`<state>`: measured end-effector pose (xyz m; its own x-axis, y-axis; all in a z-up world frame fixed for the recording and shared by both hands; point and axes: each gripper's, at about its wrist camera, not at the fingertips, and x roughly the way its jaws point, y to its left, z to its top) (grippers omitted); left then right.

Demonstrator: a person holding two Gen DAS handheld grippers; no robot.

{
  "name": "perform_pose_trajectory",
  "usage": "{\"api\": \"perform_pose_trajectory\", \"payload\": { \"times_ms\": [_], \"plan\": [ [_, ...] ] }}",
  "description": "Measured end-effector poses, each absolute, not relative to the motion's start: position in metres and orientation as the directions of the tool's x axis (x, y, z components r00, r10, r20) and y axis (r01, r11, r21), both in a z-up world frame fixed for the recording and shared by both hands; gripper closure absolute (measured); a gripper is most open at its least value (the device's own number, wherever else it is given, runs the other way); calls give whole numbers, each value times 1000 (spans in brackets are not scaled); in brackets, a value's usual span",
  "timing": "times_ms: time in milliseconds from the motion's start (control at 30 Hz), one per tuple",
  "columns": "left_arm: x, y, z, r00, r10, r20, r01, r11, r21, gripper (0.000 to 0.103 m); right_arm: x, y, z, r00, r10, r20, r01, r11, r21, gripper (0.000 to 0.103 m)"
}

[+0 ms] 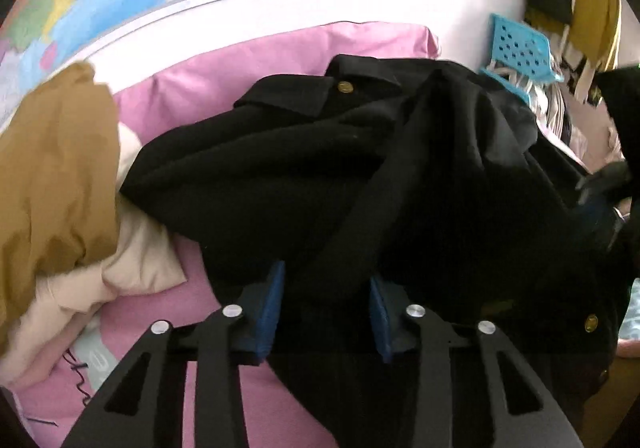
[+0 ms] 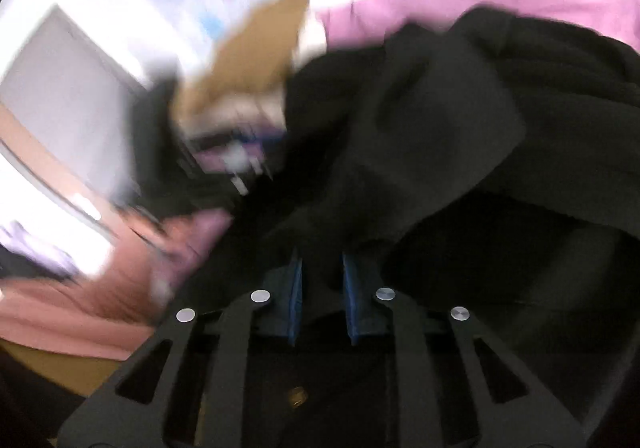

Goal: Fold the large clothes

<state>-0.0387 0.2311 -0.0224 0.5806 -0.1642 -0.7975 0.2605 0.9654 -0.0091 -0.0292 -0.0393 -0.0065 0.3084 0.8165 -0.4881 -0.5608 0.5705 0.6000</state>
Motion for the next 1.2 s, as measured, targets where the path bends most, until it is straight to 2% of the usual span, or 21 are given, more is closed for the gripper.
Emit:
{"api": "perform_pose_trajectory", "payload": {
  "times_ms": [100, 167, 200, 267, 300, 367, 467, 500, 533, 600, 667, 700, 733, 833, 867, 900, 933, 967, 1067, 1200],
  "plan": [
    [-45, 236, -24, 589, -154, -794, 244, 970, -7, 73, -25, -101, 16, 441, 816, -374, -491, 568, 661, 88],
    [-52, 243, -26, 590, -156, -792, 231, 973, -20, 73, -13, -133, 21, 528, 759, -380, -417, 622, 663, 88],
    [-55, 245, -27, 588, -157, -793, 230, 973, -22, 73, -7, -153, 19, 592, 695, -408, -340, 674, 656, 84],
    [-63, 246, -28, 592, -154, -791, 238, 971, -11, 73, 6, -177, 7, 637, 615, -465, -219, 723, 656, 61],
    [-67, 245, -28, 593, -148, -791, 243, 970, 0, 73, 14, -186, -1, 641, 589, -491, -167, 732, 660, 38],
    [-73, 245, -31, 595, -122, -794, 248, 968, 37, 71, 21, -202, -14, 660, 522, -541, -82, 766, 638, 41],
    [-81, 245, -41, 569, -43, -821, 239, 964, 115, 70, 11, -201, -12, 669, 542, -509, -120, 754, 645, 35],
    [-83, 246, -45, 558, -16, -830, 236, 962, 141, 69, 5, -196, -7, 667, 569, -482, -174, 747, 641, 25],
    [-86, 247, -44, 558, -12, -829, 233, 962, 143, 69, -1, -198, -3, 664, 577, -476, -205, 753, 626, 16],
    [-90, 254, -31, 566, -75, -821, 234, 970, 72, 70, -6, -180, 6, 655, 559, -508, -254, 797, 548, 11],
    [-93, 259, -6, 622, -148, -769, 246, 969, 13, 61, -12, -174, 3, 636, 562, -529, -275, 806, 525, 8],
    [-94, 261, 7, 658, -169, -734, 249, 969, 0, 50, -14, -171, 0, 616, 577, -536, -292, 799, 525, 8],
    [-91, 261, 18, 683, -182, -708, 250, 968, -8, 47, -17, -167, -3, 593, 591, -547, -315, 796, 517, 5],
    [-68, 253, 27, 686, -197, -700, 256, 966, -21, 47, -24, -154, -6, 615, 546, -568, -330, 833, 443, 7],
    [-59, 248, 24, 674, -207, -709, 264, 964, -30, 47, -25, -150, -6, 625, 522, -581, -329, 851, 411, 13],
    [-47, 243, 19, 654, -215, -725, 270, 962, -41, 47, -24, -146, -7, 616, 509, -601, -332, 860, 387, 42],
    [-33, 237, 9, 628, -211, -749, 269, 962, -46, 47, -22, -144, -8, 604, 504, -618, -333, 863, 380, 76],
    [-21, 232, 2, 604, -202, -771, 265, 963, -46, 48, -20, -144, -7, 600, 502, -624, -337, 865, 372, 85],
    [10, 226, -22, 562, -137, -816, 213, 977, -17, 60, -18, -148, 15, 644, 481, -595, -353, 877, 327, 89],
    [33, 253, -22, 604, -86, -793, 60, 996, -62, 69, 5, -159, 57, 701, 490, -518, -361, 870, 336, 90]
  ]
}}
